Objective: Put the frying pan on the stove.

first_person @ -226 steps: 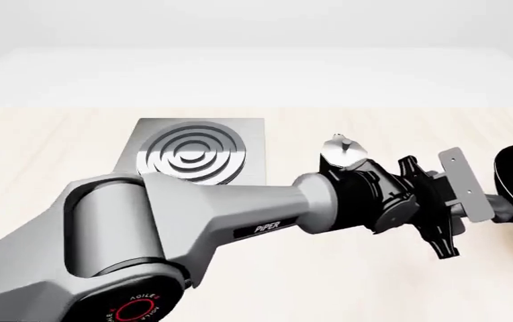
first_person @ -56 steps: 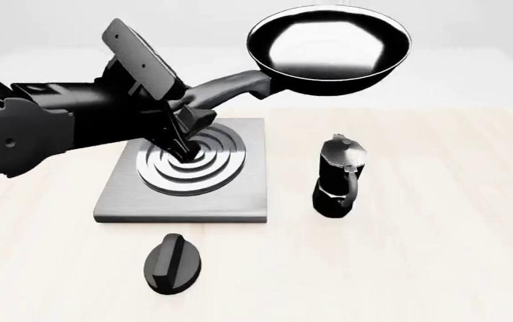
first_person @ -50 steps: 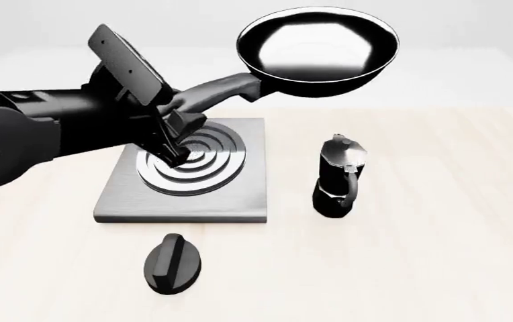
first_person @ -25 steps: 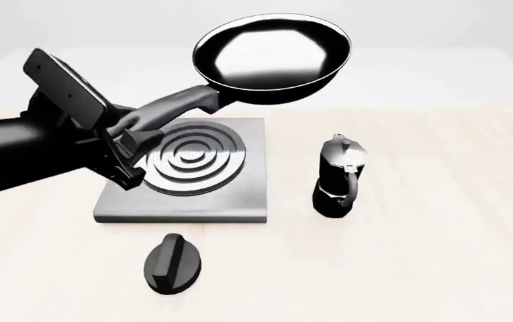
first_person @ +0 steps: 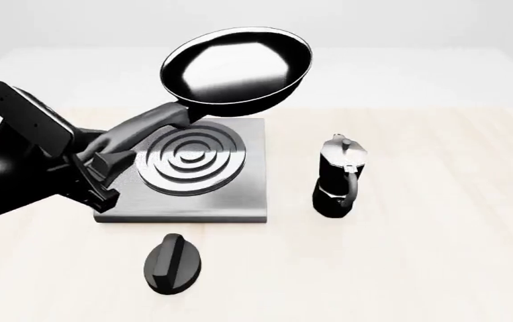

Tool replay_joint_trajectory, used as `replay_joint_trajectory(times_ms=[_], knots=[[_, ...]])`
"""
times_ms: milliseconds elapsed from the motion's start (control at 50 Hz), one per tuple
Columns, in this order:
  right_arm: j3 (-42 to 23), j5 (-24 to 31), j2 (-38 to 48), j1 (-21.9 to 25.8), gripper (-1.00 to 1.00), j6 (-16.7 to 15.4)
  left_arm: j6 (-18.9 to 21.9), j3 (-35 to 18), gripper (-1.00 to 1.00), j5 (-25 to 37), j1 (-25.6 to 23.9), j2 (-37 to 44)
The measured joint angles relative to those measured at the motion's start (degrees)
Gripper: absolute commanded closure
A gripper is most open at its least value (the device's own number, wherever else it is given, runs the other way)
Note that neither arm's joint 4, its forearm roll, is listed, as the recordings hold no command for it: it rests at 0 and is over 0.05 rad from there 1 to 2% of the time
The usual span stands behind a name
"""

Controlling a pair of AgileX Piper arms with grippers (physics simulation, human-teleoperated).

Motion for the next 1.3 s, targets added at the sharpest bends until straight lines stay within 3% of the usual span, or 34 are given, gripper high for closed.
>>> replay_joint_trajectory(times_ms=[680,1300], knots=[[0.16,0.00,0.00,-0.02,-1.00,0.01,2.71,6.06,1.00,2.96,7.33,-9.38],[0.14,0.00,0.00,-0.04,-1.00,-0.15,4.68,13.01,1.00,-1.79,11.16,-9.93]])
